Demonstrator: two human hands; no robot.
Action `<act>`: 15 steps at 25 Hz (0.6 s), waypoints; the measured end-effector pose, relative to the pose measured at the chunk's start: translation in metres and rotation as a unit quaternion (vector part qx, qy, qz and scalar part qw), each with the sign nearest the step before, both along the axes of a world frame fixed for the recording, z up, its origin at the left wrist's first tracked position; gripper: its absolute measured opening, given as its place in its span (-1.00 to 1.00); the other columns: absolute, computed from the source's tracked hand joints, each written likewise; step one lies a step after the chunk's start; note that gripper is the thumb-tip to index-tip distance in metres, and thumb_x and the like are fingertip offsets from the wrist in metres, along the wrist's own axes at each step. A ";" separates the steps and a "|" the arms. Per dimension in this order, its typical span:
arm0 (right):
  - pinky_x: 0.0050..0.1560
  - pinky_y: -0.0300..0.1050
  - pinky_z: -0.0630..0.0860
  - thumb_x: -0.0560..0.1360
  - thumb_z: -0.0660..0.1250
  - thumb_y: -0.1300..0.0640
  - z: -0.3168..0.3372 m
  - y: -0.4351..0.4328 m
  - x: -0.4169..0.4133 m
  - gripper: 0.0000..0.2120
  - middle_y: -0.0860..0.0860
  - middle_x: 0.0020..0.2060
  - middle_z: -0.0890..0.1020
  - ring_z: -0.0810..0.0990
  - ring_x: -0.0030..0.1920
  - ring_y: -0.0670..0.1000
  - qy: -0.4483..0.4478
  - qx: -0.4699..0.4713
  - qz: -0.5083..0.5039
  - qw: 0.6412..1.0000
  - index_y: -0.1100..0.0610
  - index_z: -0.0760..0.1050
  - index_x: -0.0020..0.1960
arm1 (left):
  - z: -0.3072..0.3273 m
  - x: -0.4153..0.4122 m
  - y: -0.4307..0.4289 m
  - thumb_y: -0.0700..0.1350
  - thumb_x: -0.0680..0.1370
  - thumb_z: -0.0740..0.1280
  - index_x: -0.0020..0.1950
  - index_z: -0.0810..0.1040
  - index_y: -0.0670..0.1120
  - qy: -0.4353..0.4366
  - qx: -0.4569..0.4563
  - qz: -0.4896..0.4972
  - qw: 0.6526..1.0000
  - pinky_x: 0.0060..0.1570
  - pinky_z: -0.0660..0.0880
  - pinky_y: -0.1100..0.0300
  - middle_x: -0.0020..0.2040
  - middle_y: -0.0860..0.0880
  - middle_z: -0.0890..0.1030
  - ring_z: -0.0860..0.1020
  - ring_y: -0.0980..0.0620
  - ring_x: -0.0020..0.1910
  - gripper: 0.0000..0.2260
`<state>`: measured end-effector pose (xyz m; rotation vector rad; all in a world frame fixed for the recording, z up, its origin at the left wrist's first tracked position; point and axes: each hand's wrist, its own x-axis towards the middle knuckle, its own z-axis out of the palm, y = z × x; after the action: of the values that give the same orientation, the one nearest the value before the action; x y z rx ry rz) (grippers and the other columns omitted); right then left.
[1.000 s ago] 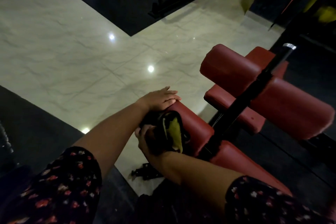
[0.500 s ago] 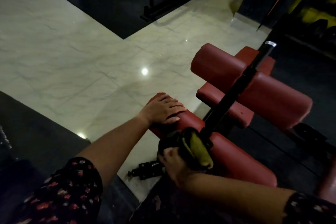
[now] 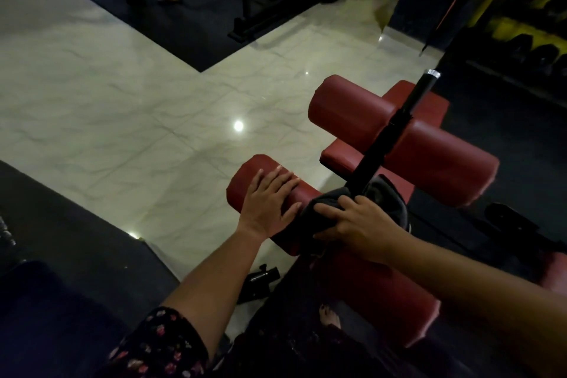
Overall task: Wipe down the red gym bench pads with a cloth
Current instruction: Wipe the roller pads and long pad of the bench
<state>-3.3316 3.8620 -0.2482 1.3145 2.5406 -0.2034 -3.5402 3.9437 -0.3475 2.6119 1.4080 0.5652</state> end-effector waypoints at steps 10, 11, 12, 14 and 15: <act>0.14 0.09 0.46 0.53 0.24 0.04 -0.023 0.022 0.043 -0.61 -0.08 0.34 0.39 0.40 0.26 0.12 0.056 0.006 -0.192 0.980 -0.26 0.44 0.33 | -0.001 0.023 -0.028 0.19 0.49 0.08 0.47 0.38 0.08 -0.056 -0.051 0.170 0.982 0.52 -0.16 -0.13 0.51 0.01 0.33 0.14 -0.04 0.55 -0.44; 0.13 0.08 0.47 0.54 0.24 0.03 -0.025 0.028 0.050 -0.60 -0.06 0.36 0.38 0.41 0.25 0.12 0.060 -0.003 -0.217 0.974 -0.27 0.43 0.34 | -0.001 0.029 -0.032 0.18 0.49 0.07 0.50 0.34 0.07 -0.067 -0.064 0.200 0.975 0.52 -0.17 -0.12 0.54 0.00 0.28 0.10 -0.03 0.56 -0.42; 0.11 0.06 0.48 0.54 0.25 0.02 -0.027 0.032 0.057 -0.60 -0.06 0.38 0.35 0.41 0.25 0.12 0.057 -0.007 -0.232 0.971 -0.29 0.41 0.34 | 0.001 0.034 -0.035 0.17 0.50 0.05 0.52 0.29 0.06 -0.080 -0.078 0.237 0.965 0.52 -0.20 -0.10 0.56 -0.01 0.22 0.05 -0.02 0.57 -0.41; 0.06 0.01 0.52 0.53 0.28 -0.02 -0.033 0.035 0.066 -0.58 -0.08 0.41 0.29 0.42 0.25 0.08 0.055 -0.009 -0.211 0.976 -0.33 0.39 0.35 | 0.008 0.050 -0.038 0.13 0.52 0.06 0.58 0.14 0.01 -0.116 -0.130 0.333 0.927 0.50 -0.26 -0.04 0.60 -0.03 0.06 -0.08 -0.02 0.58 -0.38; 0.05 0.00 0.52 0.53 0.28 -0.03 -0.037 0.037 0.067 -0.58 -0.08 0.42 0.28 0.41 0.25 0.07 0.059 -0.014 -0.190 0.980 -0.32 0.38 0.36 | 0.012 0.059 -0.038 0.11 0.55 0.07 0.60 0.05 -0.01 -0.136 -0.163 0.380 0.900 0.50 -0.27 -0.04 0.61 -0.04 -0.03 -0.14 -0.03 0.58 -0.37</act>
<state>-3.2646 3.8986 -0.2850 1.8177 2.3426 -0.4011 -3.4812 3.9057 -0.3354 1.5901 2.1639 0.6556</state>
